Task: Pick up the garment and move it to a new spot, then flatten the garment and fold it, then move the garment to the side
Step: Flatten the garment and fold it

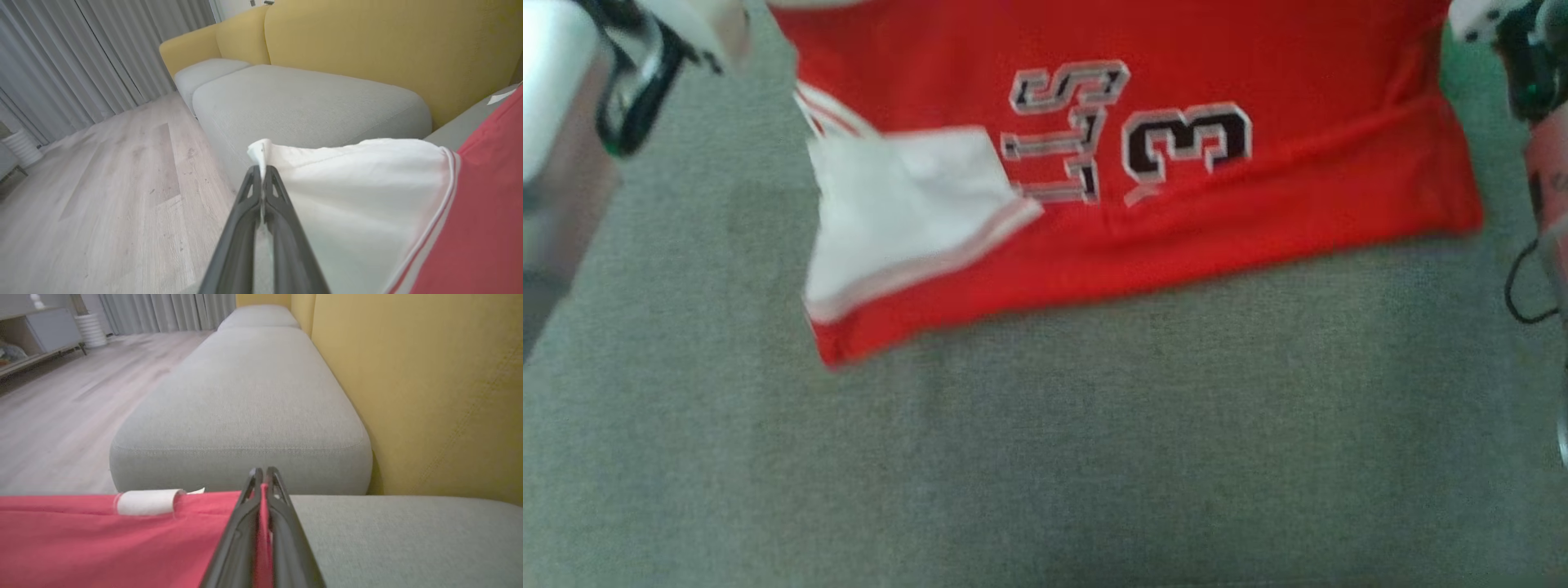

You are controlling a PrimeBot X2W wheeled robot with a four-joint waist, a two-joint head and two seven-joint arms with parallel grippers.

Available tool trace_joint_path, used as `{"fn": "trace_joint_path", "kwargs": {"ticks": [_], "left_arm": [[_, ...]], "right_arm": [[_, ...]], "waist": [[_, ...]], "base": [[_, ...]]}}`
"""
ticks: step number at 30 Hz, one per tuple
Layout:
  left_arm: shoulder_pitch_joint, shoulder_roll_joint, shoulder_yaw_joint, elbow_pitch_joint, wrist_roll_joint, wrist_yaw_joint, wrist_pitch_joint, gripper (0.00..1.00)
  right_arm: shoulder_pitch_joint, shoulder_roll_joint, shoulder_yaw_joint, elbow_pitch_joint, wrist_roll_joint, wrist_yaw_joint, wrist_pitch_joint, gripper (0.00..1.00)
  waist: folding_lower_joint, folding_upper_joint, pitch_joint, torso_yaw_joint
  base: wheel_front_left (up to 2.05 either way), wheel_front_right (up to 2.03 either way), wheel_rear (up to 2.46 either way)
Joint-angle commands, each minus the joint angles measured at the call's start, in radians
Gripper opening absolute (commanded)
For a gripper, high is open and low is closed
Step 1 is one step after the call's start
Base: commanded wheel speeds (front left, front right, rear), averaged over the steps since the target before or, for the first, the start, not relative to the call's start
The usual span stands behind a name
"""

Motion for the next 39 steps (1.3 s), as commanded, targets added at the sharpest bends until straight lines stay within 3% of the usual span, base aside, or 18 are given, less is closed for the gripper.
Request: {"fn": "trace_joint_path", "kwargs": {"ticks": [1,9,20,26,39], "left_arm": [[-0.066,0.032,0.050,-0.003,0.010,0.002,-0.014,0.00],[-0.155,-0.042,0.040,0.177,0.051,-0.018,-0.129,0.00],[0.030,-0.073,-0.047,0.210,0.031,-0.069,-0.173,0.00],[0.157,-0.032,-0.110,0.137,-0.004,-0.076,-0.131,0.00],[0.357,0.102,-0.251,-0.130,-0.074,-0.065,0.093,0.00]], "right_arm": [[-0.028,0.013,0.013,-0.036,0.014,-0.001,-0.014,0.00],[-0.035,0.007,0.092,-0.064,0.152,-0.001,-0.068,0.00],[0.130,-0.125,0.263,-0.091,0.320,-0.001,0.011,0.00],[0.238,-0.220,0.369,-0.139,0.411,-0.001,0.090,0.00],[0.377,-0.395,0.638,-0.276,0.546,-0.001,0.315,0.00]], "waist": [[-0.0001,0.0000,0.008,-0.009],[-0.0001,0.0000,-0.002,-0.017],[-0.0001,0.0000,-0.098,0.047],[-0.0001,0.0000,-0.149,0.079],[-0.0001,0.0000,-0.197,0.096]], "base": [[0.00,0.00,0.00],[0.00,0.00,0.00],[0.00,0.00,0.00],[0.00,0.00,0.00],[0.00,0.00,0.00]]}}
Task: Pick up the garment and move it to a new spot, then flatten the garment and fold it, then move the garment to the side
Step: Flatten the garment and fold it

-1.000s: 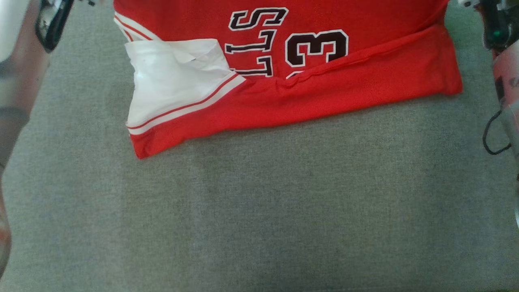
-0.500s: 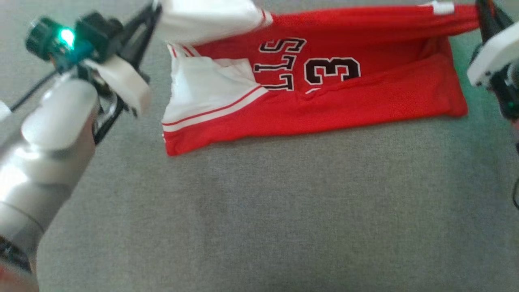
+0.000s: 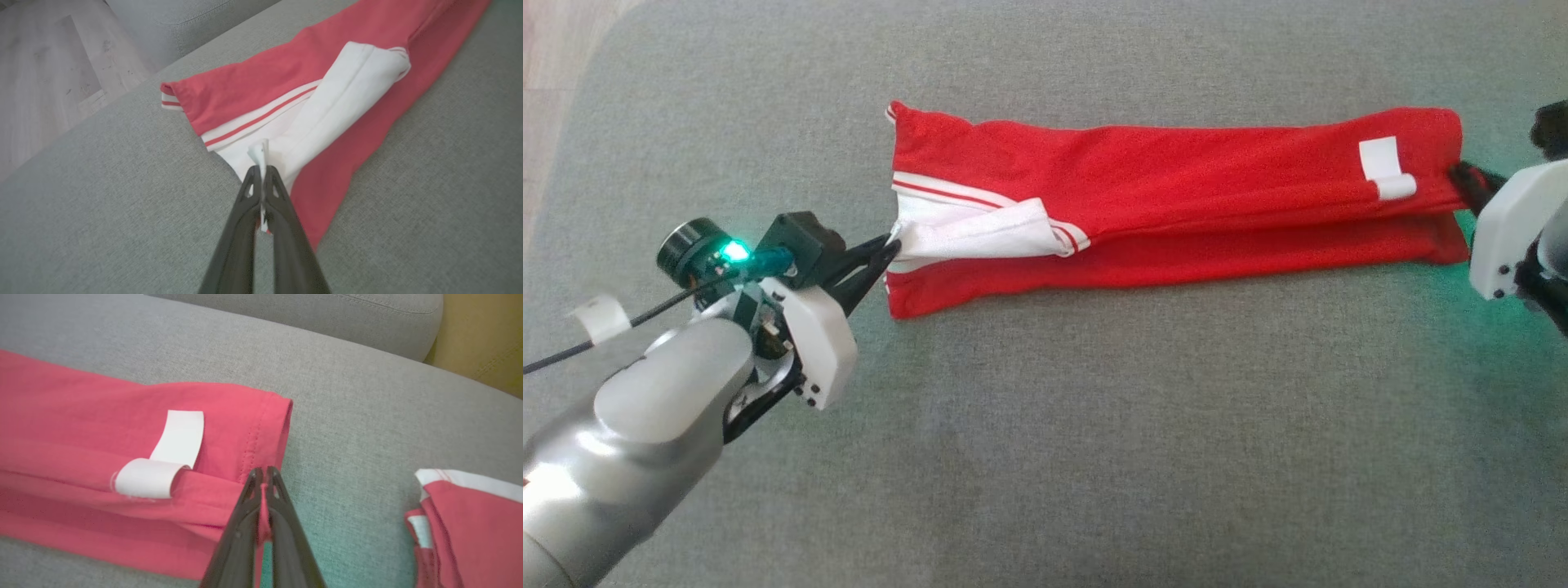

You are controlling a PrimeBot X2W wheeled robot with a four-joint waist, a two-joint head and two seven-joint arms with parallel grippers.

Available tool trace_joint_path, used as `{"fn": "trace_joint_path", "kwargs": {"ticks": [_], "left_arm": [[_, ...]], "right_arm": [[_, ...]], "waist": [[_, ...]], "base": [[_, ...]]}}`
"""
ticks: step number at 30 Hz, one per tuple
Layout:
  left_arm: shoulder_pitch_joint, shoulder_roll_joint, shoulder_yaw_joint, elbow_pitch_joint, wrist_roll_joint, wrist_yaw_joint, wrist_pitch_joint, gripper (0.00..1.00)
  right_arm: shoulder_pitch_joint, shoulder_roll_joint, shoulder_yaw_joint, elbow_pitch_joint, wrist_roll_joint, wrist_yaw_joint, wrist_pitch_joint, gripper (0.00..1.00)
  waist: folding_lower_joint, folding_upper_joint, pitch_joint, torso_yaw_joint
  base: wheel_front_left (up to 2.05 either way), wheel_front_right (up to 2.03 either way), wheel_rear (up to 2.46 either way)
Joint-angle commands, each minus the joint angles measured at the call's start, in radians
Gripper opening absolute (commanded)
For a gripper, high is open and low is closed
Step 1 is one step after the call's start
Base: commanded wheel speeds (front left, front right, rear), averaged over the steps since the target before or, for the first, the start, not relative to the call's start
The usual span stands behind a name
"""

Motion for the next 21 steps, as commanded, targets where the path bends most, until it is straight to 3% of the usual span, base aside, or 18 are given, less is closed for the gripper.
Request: {"fn": "trace_joint_path", "kwargs": {"ticks": [1,13,14,15,16,17,21], "left_arm": [[-0.031,0.052,0.037,-0.027,-0.002,0.017,0.008,0.00],[-0.010,0.065,0.019,-0.073,-0.003,0.051,0.055,0.00],[-0.006,0.065,0.017,-0.072,-0.009,0.052,0.067,0.00],[-0.002,0.066,0.016,-0.071,-0.015,0.052,0.080,0.00],[0.001,0.068,0.014,-0.071,-0.017,0.055,0.090,0.41],[0.002,0.070,0.014,-0.073,-0.016,0.060,0.089,1.00],[0.004,0.068,0.057,-0.079,-0.034,0.107,0.034,1.00]], "right_arm": [[0.012,-0.042,0.026,-0.031,0.019,-0.001,0.021,0.00],[-0.007,-0.082,0.131,-0.054,0.057,-0.001,0.100,0.00],[-0.011,-0.081,0.135,-0.050,0.056,-0.001,0.096,0.23],[-0.012,-0.077,0.135,-0.045,0.061,-0.001,0.091,1.00],[-0.014,-0.071,0.135,-0.042,0.066,-0.001,0.086,1.00],[-0.018,-0.068,0.133,-0.038,0.072,-0.001,0.076,1.00],[-0.046,-0.047,0.075,-0.014,0.126,-0.001,-0.002,1.00]], "waist": [[0.0002,-0.0001,0.002,-0.003],[0.0002,-0.0001,0.008,-0.022],[0.0002,-0.0001,0.007,-0.023],[0.0002,-0.0001,0.006,-0.024],[0.0002,-0.0001,0.002,-0.026],[0.0002,-0.0001,-0.001,-0.028],[0.0002,-0.0001,-0.036,-0.037]], "base": [[0.00,0.00,0.00],[0.00,0.00,0.00],[0.00,0.00,0.00],[0.00,0.00,0.00],[0.00,0.00,0.00],[0.00,0.00,0.00],[0.00,0.00,0.00]]}}
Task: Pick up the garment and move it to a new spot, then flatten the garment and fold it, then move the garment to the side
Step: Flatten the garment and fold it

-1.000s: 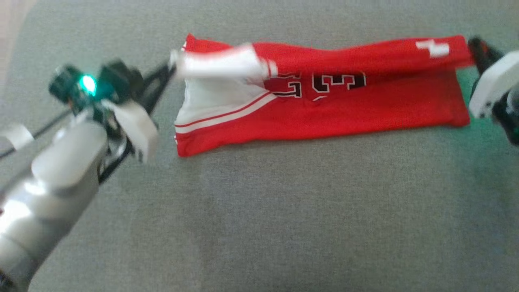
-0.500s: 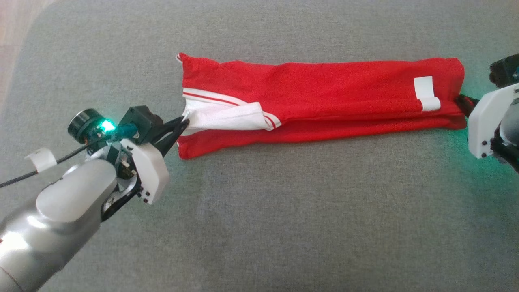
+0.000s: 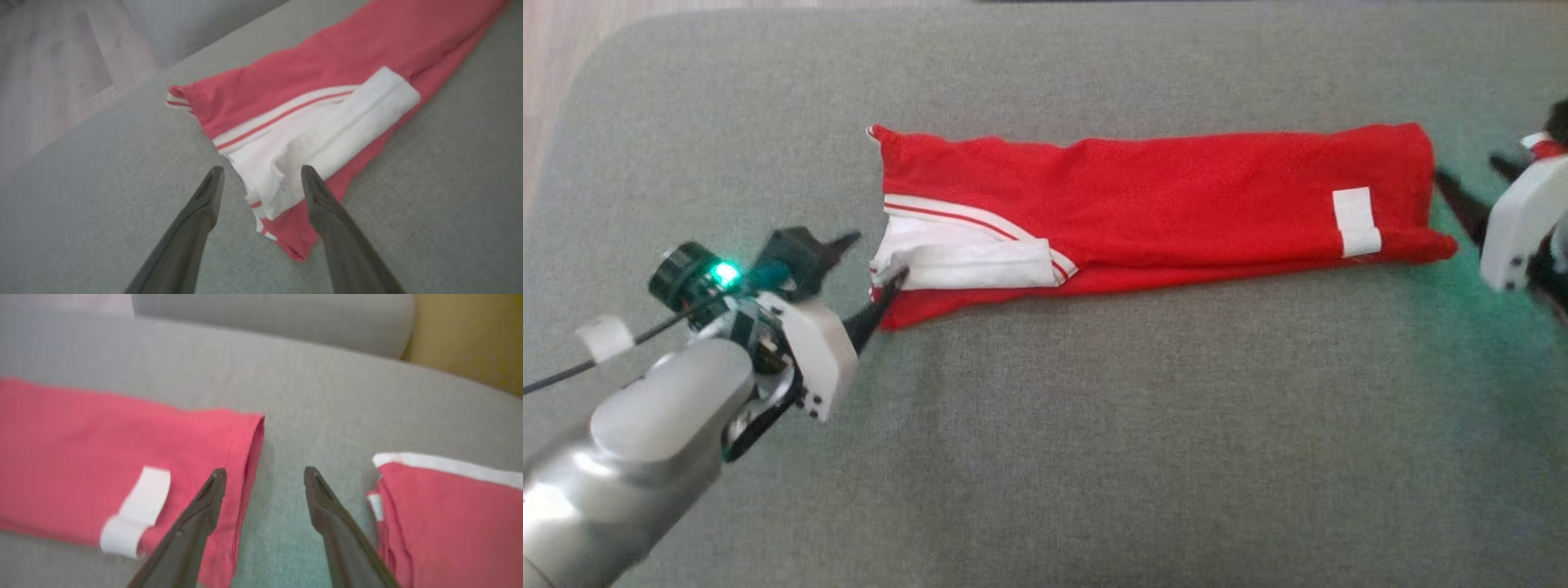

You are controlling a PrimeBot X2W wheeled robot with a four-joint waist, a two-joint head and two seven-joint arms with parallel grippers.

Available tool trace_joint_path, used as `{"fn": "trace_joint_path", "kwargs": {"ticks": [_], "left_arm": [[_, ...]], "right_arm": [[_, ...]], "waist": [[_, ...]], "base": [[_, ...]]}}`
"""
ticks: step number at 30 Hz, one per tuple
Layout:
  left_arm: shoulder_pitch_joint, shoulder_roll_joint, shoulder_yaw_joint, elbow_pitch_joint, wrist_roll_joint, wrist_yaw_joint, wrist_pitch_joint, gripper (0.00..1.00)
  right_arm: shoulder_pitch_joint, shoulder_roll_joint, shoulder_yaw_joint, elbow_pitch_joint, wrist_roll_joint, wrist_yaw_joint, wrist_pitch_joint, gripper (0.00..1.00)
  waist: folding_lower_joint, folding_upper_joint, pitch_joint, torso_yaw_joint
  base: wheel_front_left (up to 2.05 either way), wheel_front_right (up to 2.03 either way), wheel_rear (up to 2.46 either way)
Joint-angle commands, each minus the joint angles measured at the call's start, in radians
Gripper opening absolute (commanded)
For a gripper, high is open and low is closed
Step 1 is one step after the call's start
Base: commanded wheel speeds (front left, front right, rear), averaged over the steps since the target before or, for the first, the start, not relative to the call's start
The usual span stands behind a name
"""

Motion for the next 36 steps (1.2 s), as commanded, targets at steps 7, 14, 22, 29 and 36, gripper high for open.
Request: {"fn": "trace_joint_path", "kwargs": {"ticks": [7,14,22,29,36], "left_arm": [[-0.022,-0.010,0.227,-0.019,-0.095,0.131,-0.230,1.00],[0.087,-0.080,0.431,-0.056,-0.135,0.241,-0.328,1.00],[0.393,-0.196,0.716,-0.183,0.038,0.263,-0.329,1.00],[0.594,-0.307,0.835,-0.196,0.144,0.221,-0.329,1.00],[0.646,-0.379,0.914,-0.175,0.255,0.150,-0.329,1.00]], "right_arm": [[-0.056,0.093,-0.155,-0.016,0.077,-0.001,-0.268,1.00],[-0.009,0.265,-0.293,-0.039,0.038,-0.001,-0.486,1.00],[0.255,0.478,-0.615,-0.215,-0.267,-0.001,-0.494,1.00],[0.507,0.582,-0.745,-0.322,-0.461,-0.001,-0.494,1.00],[0.586,0.594,-0.751,-0.363,-0.528,-0.001,-0.494,1.00]], "waist": [[0.0000,0.0000,-0.078,-0.016],[0.0000,0.0000,-0.136,-0.027],[0.0000,0.0000,-0.172,-0.023],[0.0000,0.0000,-0.182,-0.020],[0.0000,0.0000,-0.158,-0.011]], "base": [[0.00,0.00,0.00],[0.00,0.00,0.00],[0.00,0.00,0.00],[0.00,0.00,0.00],[0.00,0.00,0.00]]}}
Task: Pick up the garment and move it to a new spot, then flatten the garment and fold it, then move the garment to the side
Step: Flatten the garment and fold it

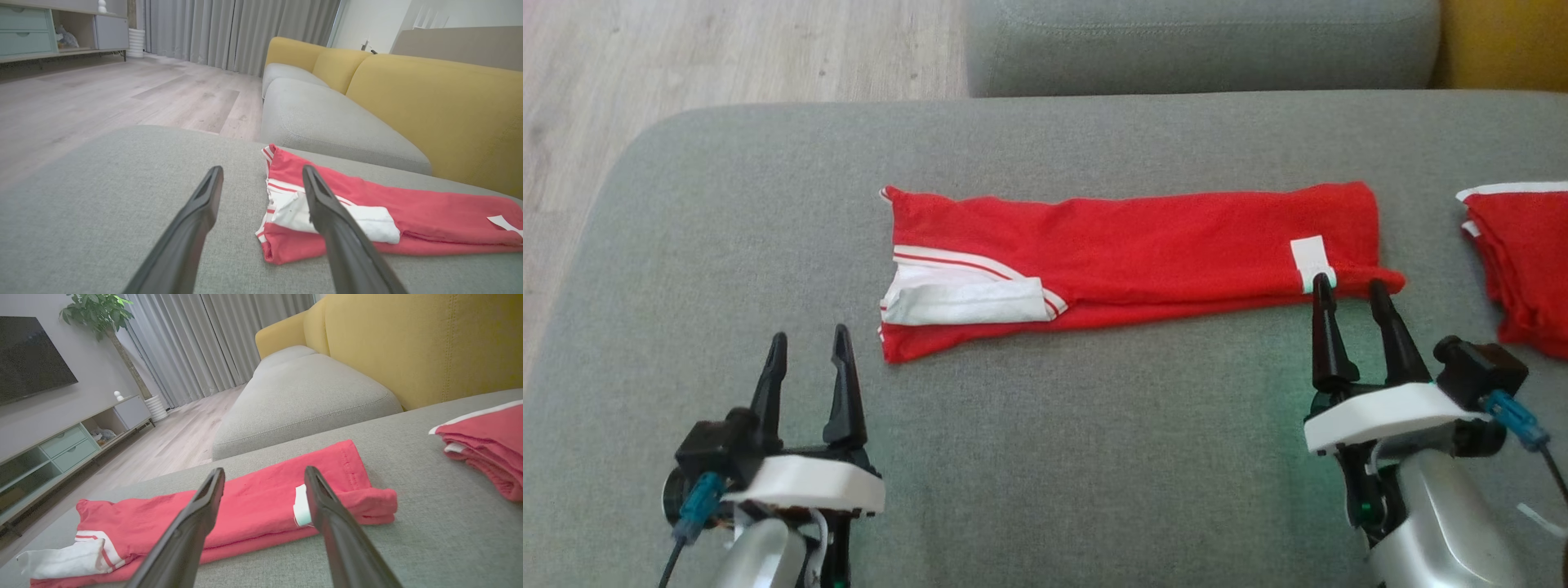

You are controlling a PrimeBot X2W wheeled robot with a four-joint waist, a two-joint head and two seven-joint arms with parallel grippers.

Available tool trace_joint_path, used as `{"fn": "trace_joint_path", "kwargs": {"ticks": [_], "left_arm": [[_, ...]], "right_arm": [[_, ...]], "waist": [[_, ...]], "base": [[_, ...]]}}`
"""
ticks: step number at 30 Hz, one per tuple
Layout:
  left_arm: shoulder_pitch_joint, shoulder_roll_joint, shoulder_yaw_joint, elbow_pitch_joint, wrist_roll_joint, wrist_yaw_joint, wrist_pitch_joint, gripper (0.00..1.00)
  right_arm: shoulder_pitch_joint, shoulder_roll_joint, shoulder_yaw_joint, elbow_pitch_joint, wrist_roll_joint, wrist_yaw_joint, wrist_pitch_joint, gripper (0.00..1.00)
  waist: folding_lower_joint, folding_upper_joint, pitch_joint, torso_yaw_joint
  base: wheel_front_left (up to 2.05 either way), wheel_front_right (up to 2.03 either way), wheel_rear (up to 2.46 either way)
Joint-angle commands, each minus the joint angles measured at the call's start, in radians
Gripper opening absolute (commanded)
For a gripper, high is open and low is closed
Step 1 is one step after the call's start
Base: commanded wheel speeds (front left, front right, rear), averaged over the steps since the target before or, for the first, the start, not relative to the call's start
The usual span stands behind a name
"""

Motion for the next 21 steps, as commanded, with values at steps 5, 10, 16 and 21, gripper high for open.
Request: {"fn": "trace_joint_path", "kwargs": {"ticks": [5,10,16,21], "left_arm": [[-0.085,-0.018,0.072,-0.006,0.055,-0.048,-0.009,1.00],[-0.125,-0.048,0.091,0.010,0.089,-0.081,-0.009,1.00],[-0.156,-0.078,0.112,0.039,0.121,-0.115,-0.009,1.00],[-0.167,-0.089,0.139,0.055,0.142,-0.136,-0.009,1.00]], "right_arm": [[-0.102,0.010,-0.034,0.006,-0.086,-0.001,-0.005,1.00],[-0.222,0.010,-0.197,0.122,-0.211,-0.001,0.054,1.00],[-0.344,0.010,-0.424,0.309,-0.364,-0.001,0.114,1.00],[-0.395,0.010,-0.528,0.455,-0.450,-0.001,0.119,1.00]], "waist": [[0.0000,-0.0001,0.053,0.014],[0.0000,-0.0001,0.115,0.033],[0.0000,-0.0001,0.166,0.060],[0.0000,-0.0001,0.177,0.069]], "base": [[0.00,0.00,0.00],[0.00,0.00,0.00],[0.00,0.00,0.00],[0.00,0.00,0.00]]}}
